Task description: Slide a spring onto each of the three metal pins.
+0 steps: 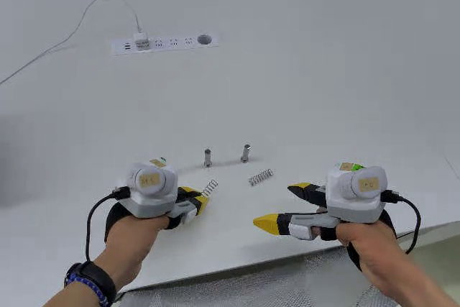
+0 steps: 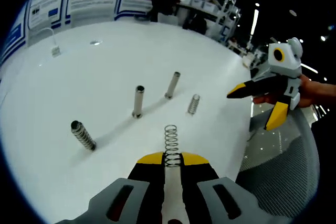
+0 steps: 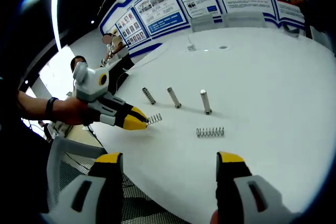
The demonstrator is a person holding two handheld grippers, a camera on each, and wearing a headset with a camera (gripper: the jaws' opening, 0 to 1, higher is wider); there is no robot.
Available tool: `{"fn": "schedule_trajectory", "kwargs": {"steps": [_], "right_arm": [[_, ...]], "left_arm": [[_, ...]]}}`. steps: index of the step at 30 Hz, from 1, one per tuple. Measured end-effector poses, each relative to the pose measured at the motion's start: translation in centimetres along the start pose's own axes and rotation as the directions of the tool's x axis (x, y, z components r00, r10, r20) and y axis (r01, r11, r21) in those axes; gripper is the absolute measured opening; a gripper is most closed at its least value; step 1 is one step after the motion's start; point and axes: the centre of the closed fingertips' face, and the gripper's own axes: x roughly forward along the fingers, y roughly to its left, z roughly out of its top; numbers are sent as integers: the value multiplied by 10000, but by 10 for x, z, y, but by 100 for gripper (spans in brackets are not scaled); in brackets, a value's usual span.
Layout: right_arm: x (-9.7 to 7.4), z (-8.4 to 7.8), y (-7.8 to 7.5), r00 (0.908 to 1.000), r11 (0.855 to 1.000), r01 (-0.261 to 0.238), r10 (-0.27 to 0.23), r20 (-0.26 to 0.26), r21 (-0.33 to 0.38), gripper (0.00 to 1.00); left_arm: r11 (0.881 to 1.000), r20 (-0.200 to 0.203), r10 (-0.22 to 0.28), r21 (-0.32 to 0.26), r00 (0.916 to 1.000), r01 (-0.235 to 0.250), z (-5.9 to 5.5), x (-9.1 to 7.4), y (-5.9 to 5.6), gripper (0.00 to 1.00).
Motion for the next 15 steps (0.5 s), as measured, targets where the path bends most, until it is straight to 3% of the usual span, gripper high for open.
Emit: {"fn": "schedule_trajectory", "kwargs": {"steps": [5,15], "right_arm": [[3,1,4,9999,9999,-139,138,41,56,73],[6,7,10,9992,9993,-361,359,194,115,69]], "left_arm": [[9999,65,-96,-49,9999,96,-2,-10,-4,11],[9989,90,-281,390,9996,277,-1,-26,-14,11]]}}
